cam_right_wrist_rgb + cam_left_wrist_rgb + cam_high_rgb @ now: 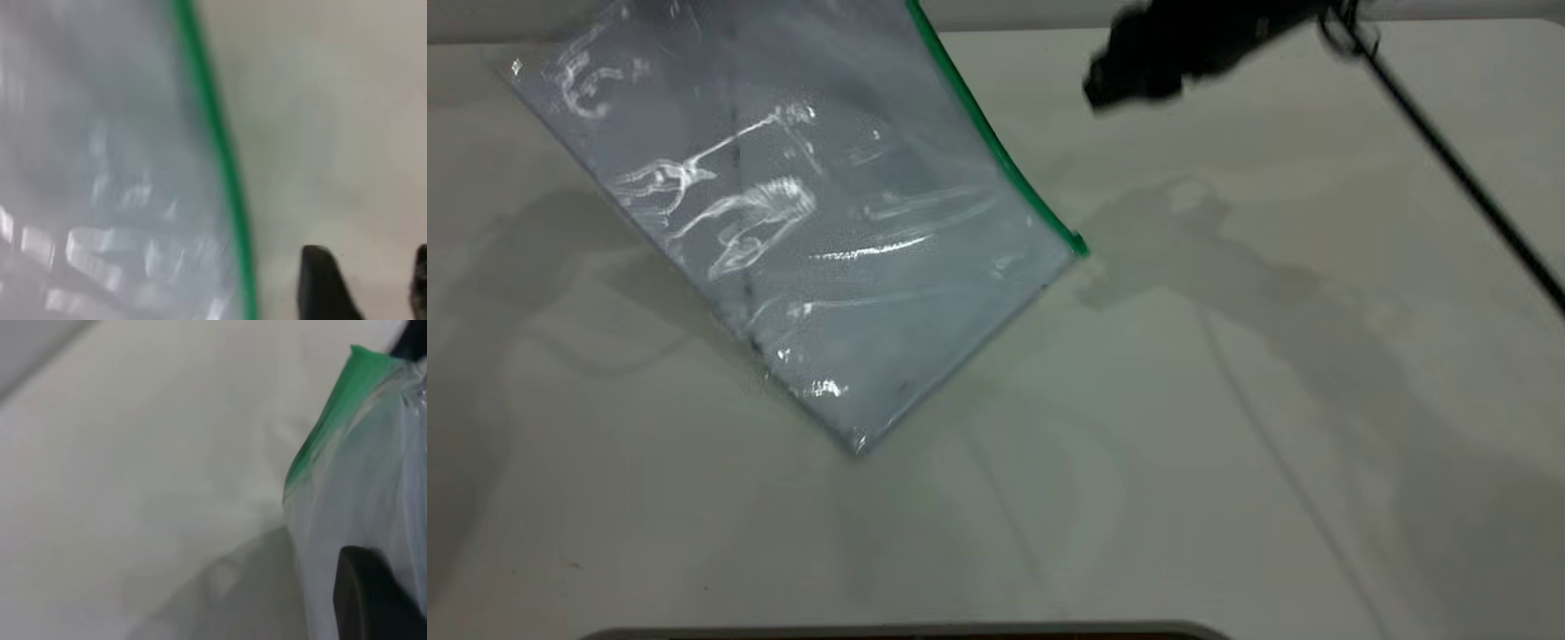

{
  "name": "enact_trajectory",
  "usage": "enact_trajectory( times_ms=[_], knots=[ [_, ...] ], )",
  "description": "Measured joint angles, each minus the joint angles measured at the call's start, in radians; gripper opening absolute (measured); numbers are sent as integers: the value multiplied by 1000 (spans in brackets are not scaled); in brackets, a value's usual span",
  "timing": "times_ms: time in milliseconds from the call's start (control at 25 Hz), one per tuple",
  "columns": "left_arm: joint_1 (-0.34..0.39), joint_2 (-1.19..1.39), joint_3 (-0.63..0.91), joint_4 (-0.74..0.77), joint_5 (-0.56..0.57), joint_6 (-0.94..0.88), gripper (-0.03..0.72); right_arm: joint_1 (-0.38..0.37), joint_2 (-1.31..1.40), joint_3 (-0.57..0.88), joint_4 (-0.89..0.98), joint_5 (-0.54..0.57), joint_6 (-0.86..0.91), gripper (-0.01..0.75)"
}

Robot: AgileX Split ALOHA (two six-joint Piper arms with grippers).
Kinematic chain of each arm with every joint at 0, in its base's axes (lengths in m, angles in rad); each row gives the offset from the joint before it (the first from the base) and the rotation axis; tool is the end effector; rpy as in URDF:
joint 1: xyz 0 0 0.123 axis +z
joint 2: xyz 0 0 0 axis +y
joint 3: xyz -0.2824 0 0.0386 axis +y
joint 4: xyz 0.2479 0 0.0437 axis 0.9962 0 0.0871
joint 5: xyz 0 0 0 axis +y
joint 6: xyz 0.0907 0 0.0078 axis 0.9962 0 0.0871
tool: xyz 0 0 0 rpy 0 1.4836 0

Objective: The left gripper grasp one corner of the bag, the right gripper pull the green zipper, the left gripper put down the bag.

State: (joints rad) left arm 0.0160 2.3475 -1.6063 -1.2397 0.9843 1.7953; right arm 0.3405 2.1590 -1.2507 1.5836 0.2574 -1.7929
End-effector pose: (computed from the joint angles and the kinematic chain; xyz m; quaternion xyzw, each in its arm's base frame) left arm 0.4638 -0.0644 0.1121 0.4194 0.7746 -0.3134 0.3550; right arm 0.4031 0.1675 0.1037 -0.2956 0.8749 0.1431 0.3560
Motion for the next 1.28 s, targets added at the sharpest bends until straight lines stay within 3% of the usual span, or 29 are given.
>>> enact_trajectory(
  times_ms=[160, 320, 440, 560, 760, 880, 1040, 1280],
  knots=[
    [-35, 34, 33, 2, -1, -9, 55, 0, -135, 1, -6, -1, 45, 559],
    [-87, 71, 45, 8, -14, -48, 101, 0, -271, 1, -49, 100, 163, 587],
    [-122, 80, 45, 4, -73, -115, 211, 0, -368, 1, -163, 217, 346, 558],
    [-138, 80, 45, 0, -144, -199, 376, 0, -429, 1, -351, 340, 549, 539],
    [-95, 29, 45, -3, -232, -254, 571, 0, -503, 1, -711, 565, 924, 533],
    [-32, -68, 45, -3, -189, -298, 588, 0, -553, 1, -858, 711, 1116, 533],
    [54, -245, 45, 5, -31, -483, 550, 0, -623, 1, -977, 922, 1292, 531],
    [125, -536, 45, 182, 183, -679, 518, 0, -733, 2, -1109, 961, 1468, 529]
  ],
)
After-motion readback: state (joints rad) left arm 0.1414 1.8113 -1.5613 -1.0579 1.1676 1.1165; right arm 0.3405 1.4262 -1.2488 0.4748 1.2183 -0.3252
